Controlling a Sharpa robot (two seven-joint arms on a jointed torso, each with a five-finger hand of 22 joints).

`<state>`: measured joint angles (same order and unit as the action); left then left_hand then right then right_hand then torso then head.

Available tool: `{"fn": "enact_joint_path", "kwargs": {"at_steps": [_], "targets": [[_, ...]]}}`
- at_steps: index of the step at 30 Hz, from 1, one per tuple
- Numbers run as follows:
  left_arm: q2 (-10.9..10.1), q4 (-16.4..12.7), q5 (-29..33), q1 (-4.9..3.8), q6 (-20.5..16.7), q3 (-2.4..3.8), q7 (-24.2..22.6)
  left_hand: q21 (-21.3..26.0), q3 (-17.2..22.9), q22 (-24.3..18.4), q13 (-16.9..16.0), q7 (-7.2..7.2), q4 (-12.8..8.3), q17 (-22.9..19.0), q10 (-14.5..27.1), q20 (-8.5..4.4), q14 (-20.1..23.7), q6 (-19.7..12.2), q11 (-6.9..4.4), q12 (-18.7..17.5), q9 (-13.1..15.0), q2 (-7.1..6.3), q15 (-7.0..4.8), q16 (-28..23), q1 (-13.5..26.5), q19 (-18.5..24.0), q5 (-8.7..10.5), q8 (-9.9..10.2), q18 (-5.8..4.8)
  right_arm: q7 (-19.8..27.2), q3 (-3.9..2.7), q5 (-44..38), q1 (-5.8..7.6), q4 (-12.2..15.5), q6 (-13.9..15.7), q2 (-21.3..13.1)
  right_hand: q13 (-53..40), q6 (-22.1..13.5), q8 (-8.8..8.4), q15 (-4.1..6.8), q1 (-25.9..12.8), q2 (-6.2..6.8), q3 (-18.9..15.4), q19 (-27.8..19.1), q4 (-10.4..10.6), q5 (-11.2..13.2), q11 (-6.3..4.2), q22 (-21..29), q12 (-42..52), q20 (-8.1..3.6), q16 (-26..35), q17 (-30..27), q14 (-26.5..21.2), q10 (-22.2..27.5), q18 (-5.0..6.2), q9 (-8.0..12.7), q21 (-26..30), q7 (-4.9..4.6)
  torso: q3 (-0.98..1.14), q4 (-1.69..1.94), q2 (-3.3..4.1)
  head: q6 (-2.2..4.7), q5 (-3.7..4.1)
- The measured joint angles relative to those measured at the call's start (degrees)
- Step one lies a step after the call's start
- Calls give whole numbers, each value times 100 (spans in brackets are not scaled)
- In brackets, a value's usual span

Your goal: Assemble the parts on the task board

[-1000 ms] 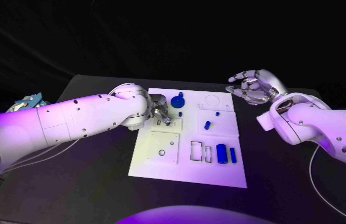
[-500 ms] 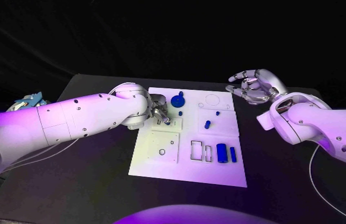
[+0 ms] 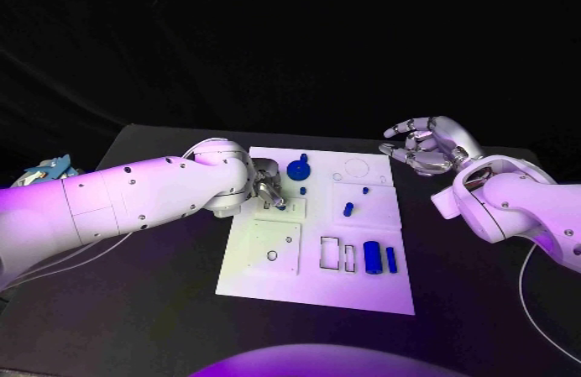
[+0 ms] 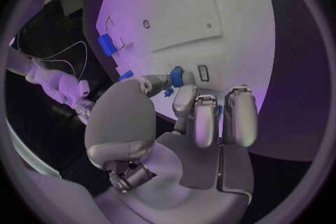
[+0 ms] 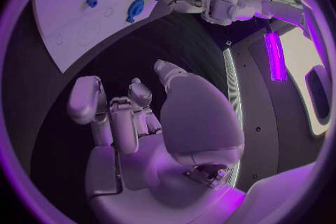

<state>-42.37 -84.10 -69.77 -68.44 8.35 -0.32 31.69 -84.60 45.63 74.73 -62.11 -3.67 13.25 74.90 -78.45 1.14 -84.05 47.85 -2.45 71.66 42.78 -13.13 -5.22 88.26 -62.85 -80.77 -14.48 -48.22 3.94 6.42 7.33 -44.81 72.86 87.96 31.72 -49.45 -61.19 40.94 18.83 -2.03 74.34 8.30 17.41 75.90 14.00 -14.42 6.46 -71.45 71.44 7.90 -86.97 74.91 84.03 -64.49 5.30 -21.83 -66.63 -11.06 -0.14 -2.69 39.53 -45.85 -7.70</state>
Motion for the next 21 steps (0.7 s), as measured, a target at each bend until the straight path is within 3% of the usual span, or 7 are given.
{"fn": "enact_joint_path", "kwargs": {"at_steps": [2, 3, 10, 13, 21], "targets": [[1, 2, -1, 0, 4, 0, 0, 0, 1, 0, 0, 1, -1, 0, 0, 0, 0, 1, 0, 4, 75, -25, 0, 0, 34, 0, 0, 0, 0, 0, 0, 0, -1, -1, 0, 0, 1, 0, 0, 0, 0, 0, 0, 0, 0, 0, 0, 0, 0, 0, 0, 0, 0, 0, 0, 0, 6, 0, -1, -1, 0, 0, 0], [1, 2, -1, 1, 6, 0, 1, 0, 164, 0, 0, 1, -164, 0, 0, 0, 0, 1, 0, 21, 75, -20, 0, 0, 82, 0, 13, 0, 0, 0, 0, 1, -1, -1, 0, 0, 7, 0, 12, 0, -1, -1, 0, 0, 0, 0, 0, 6, 0, 0, 0, 0, 0, 0, 0, 0, 30, 0, -1, -1, 0, 0, 0], [3, 6, -2, 0, 21, 0, 2, 0, 163, 23, -36, 2, -168, 0, -31, -21, 13, 2, -31, 55, 151, -4, -12, 0, 246, -21, 18, -29, 1, 1, 0, 2, -1, -4, 0, -2, 9, 0, 21, 0, -24, -24, 0, 0, 0, 0, 0, 9, 0, 0, 0, 0, 0, 0, 0, 0, 30, 0, -1, -1, 0, 1, -9], [1, 12, -1, 1, 32, 0, 7, 0, 228, 22, -39, 63, -262, 0, -34, -21, 9, 64, -34, 55, 156, -23, -32, 0, 401, -21, 18, -39, 0, 1, 0, 3, -1, -6, 0, -3, 14, 17, 21, 0, -23, -24, -11, 0, 11, 0, 0, 16, 0, 0, 0, 0, 0, 0, 0, 0, 30, 17, 0, -1, 0, -2, -10], [2, 27, 9, 1, 39, -1, 13, 0, 179, 22, -45, 116, -178, 5, -42, -42, 0, 117, -42, 55, 80, 45, -40, 0, 527, -42, 18, -40, 1, 2, 0, 5, -2, -6, 0, -3, 14, 18, 21, 0, -23, -23, -16, 0, 16, 0, 0, 16, 0, 0, 0, 0, 0, 0, 0, 0, 30, 18, 3, -2, -1, -4, -10]]}}
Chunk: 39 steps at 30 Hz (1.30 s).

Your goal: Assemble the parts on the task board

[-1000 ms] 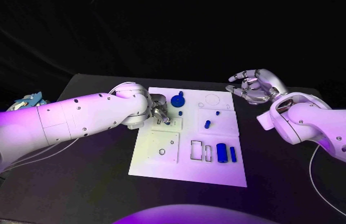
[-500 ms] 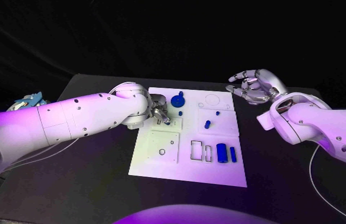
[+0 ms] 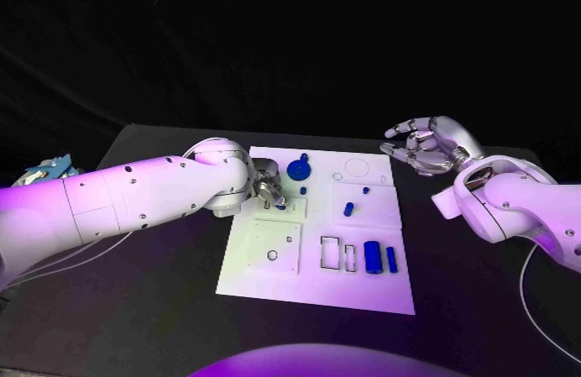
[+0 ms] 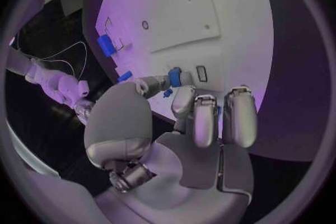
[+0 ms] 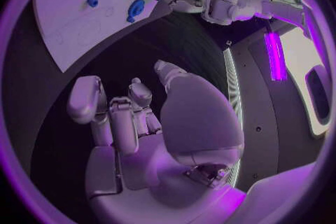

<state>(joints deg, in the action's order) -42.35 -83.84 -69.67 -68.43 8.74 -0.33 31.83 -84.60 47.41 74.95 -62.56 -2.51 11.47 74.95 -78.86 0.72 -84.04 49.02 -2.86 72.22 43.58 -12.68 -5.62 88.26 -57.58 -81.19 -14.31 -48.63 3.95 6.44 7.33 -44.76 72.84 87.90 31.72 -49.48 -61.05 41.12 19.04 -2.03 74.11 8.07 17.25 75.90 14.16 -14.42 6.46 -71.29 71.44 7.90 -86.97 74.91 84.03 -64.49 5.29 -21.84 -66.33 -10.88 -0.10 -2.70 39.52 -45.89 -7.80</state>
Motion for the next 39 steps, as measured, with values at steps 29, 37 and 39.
{"fn": "enact_joint_path", "kwargs": {"at_steps": [29, 37, 39], "targets": [[5, 55, 45, 10, 26, -10, 48, 0, -846, -2, -14, 179, 512, -1, 1, 0, 0, 260, 1, 29, -147, 32, 1, 22, 286, 0, 48, -83, 0, 6, 1, 18, -5, -9, 1, -4, 19, 0, 0, 0, -23, 23, 0, 0, 32, -21, 0, 25, 0, 0, 23, 0, 0, 0, 0, 6, 45, 0, 2, -1, 1, 0, 15], [5, 60, 65, 10, 30, -8, 49, 0, -1087, -2, -13, 180, 511, -2, 1, 0, 0, 260, 1, 29, -183, 8, 0, 22, 355, 0, 48, -83, 0, 6, 1, 24, -5, -13, 2, -6, 19, 0, 0, 0, -45, 0, -16, 0, 48, -21, 0, 24, 0, 0, 23, -1, 0, 0, 0, 5, 45, 0, 1, -1, 0, -8, 21], [3, 60, 74, 9, 30, -8, 49, 0, -1216, -2, -13, 180, 510, -2, 1, 0, 0, 260, 1, 29, -199, -7, 1, 22, 369, 1, 48, -83, 0, 6, 1, 25, -5, -15, 2, -6, 18, 0, 0, 0, -45, 1, -16, 1, 48, -21, 0, 24, 0, 0, 23, 0, 0, 0, 0, 5, 45, 0, 1, -2, -1, -11, 21]]}}
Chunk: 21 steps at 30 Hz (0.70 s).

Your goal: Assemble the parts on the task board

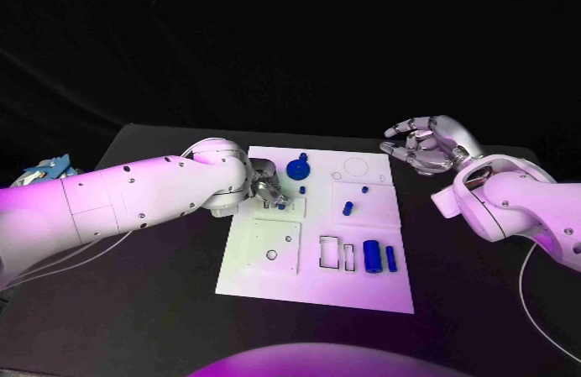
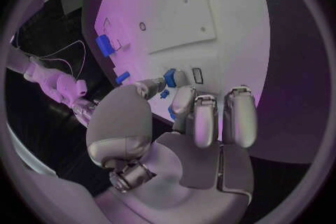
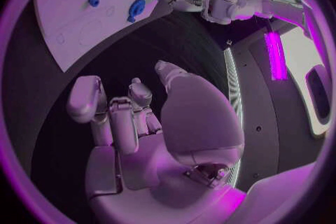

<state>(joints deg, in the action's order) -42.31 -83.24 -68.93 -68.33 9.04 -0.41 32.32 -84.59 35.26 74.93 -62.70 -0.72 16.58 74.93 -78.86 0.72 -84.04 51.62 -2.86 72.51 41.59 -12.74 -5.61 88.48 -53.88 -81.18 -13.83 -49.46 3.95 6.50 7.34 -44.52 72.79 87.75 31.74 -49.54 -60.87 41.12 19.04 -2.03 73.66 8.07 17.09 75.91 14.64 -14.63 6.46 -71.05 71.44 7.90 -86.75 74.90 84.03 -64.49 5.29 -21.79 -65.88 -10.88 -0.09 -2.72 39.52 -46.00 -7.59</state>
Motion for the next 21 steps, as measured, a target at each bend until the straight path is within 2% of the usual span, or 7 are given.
{"fn": "enact_joint_path", "kwargs": {"at_steps": [2, 13, 21], "targets": [[-5, -4, 10, 0, 0, 0, 0, 0, -111, 0, -7, 0, 13, 0, 0, 0, 0, 0, 0, 17, -11, 30, 0, 0, 30, 0, 0, 0, 0, 0, 0, 1, 0, -2, 0, 0, 0, 0, 0, 0, -1, 1, 0, 0, 0, 0, 0, 0, 0, 0, 0, 0, 0, 0, 0, 5, 0, 0, 0, -1, 0, -1, 0], [-62, -53, 92, 5, -22, -2, -9, 0, -470, 0, 50, 0, 16, -1, 0, 0, 0, 0, 0, 21, -53, 1, 0, 0, 135, 0, 0, 0, 0, 1, 0, 7, -2, -9, 1, 0, 0, 0, 0, 0, -22, 23, 16, 0, 16, 0, 0, 0, 0, 0, 0, 0, 0, 0, 0, 5, 0, 0, -1, -3, -2, 4, 8], [-110, -132, 176, 6, -81, 16, -14, 0, -484, -1, 75, 0, 17, -1, 23, 0, 0, 0, 21, -2, -55, -11, 0, 0, 147, 0, 0, 0, 0, 4, 0, 23, -10, -27, 3, 8, 15, 0, 0, 0, -22, 23, 0, -21, 32, 0, 0, 14, 0, -21, 0, 5, 0, 0, 1, 5, 34, 0, -1, -2, -1, 13, 13]]}}
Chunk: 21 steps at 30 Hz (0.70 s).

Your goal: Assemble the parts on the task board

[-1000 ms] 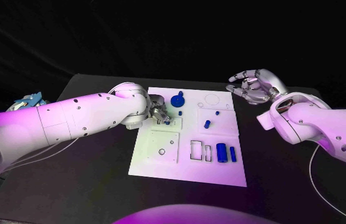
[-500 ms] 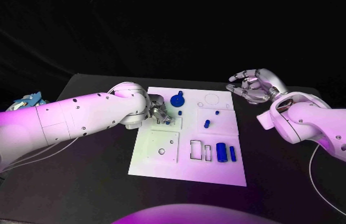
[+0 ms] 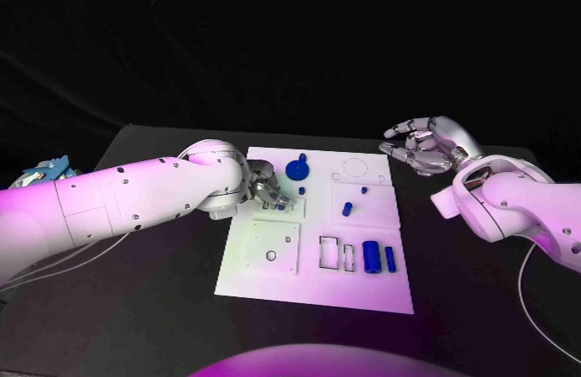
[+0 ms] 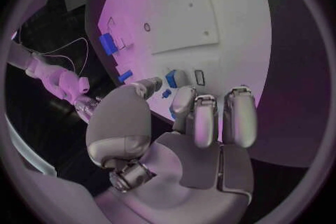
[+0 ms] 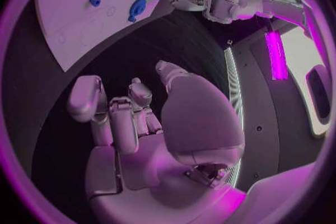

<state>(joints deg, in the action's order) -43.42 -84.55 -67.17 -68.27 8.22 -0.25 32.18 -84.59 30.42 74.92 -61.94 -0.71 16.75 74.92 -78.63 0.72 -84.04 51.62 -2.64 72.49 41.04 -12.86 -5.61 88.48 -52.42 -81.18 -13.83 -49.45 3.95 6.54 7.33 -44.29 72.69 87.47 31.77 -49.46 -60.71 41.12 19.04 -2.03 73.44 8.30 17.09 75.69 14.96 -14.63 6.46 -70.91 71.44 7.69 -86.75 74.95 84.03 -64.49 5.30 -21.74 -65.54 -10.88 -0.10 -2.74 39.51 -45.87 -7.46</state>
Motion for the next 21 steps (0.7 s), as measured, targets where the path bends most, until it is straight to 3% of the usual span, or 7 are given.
{"fn": "enact_joint_path", "kwargs": {"at_steps": [4, 8, 13, 14, 19, 21], "targets": [[-30, -84, 42, -4, -50, 77, -5, 0, -59, -24, 88, -32, -8, 0, 58, 0, 0, -32, -8, -71, -16, 0, 0, 0, 0, 0, 0, 13, 0, 3, 0, 9, -4, -13, 1, 4, 8, 0, 0, 0, 0, 0, 0, 0, 0, 0, 0, 7, 0, 0, 0, 0, 0, 0, 0, 5, 0, 0, -1, 2, -1, 14, 6], [-95, -213, 107, -33, -111, 195, -10, 44, -185, -89, 321, -104, -7, 0, 247, 31, 0, -211, 48, -248, -88, 100, 0, -73, -101, 32, 0, 151, 0, 9, 0, 25, -10, -21, 3, 5, 8, 0, 0, 0, 0, 0, 0, 0, 0, 0, 0, 7, 0, 0, 0, 0, 0, 0, 0, 5, 0, 0, -5, 2, -1, 29, 19], [-216, -283, 244, -214, -141, 310, -15, 162, -367, -327, 899, -311, -1, -1, 646, 144, 2, -585, 219, -671, -294, 151, 146, -109, -251, 190, 0, 528, 0, 18, 1, 54, -14, -31, 7, -3, 8, 0, 0, 0, 0, 0, 0, 0, 0, 0, 0, 7, 0, 0, 0, -1, 0, 0, 0, 5, 0, 0, -5, 5, -2, 57, 28], [-224, -262, 269, -260, -140, 319, -19, 205, -416, -404, 1045, -372, -3, -1, 743, 177, 3, -704, 272, -777, -382, 164, 205, -118, -315, 242, 0, 669, 0, 19, 1, 60, -14, -32, 8, -5, 8, 0, 0, 0, 0, 0, 0, 0, 0, 0, 0, 7, 0, 0, 0, -1, 0, 0, 0, 5, 0, 0, -5, 8, -1, 60, 29], [-210, 18, 398, -456, -121, 360, -55, 266, -516, -558, 1414, -482, -10, 0, 947, 268, 7, -831, 391, -1039, -641, 192, 295, -178, -557, 332, 0, 989, 0, 23, 1, 88, -16, -37, 10, -10, 8, 0, 0, 0, 0, 0, 0, 0, 0, 0, 0, 7, 0, 0, 0, -1, 0, 0, 0, 5, 0, 0, -2, 19, 1, 77, 26], [-168, 176, 440, -482, -110, 360, -77, 286, -545, -576, 1497, -512, -8, -1, 984, 279, -1, -860, 428, -1080, -717, 193, 307, -178, -606, 343, 0, 1087, 1, 24, 1, 95, -17, -38, 10, -10, 9, 0, 2, 0, 0, -1, -1, 0, 0, 0, -1, 7, 0, 0, 0, -1, 0, 1, 0, 5, 0, 0, -2, 21, 1, 87, 15]]}}
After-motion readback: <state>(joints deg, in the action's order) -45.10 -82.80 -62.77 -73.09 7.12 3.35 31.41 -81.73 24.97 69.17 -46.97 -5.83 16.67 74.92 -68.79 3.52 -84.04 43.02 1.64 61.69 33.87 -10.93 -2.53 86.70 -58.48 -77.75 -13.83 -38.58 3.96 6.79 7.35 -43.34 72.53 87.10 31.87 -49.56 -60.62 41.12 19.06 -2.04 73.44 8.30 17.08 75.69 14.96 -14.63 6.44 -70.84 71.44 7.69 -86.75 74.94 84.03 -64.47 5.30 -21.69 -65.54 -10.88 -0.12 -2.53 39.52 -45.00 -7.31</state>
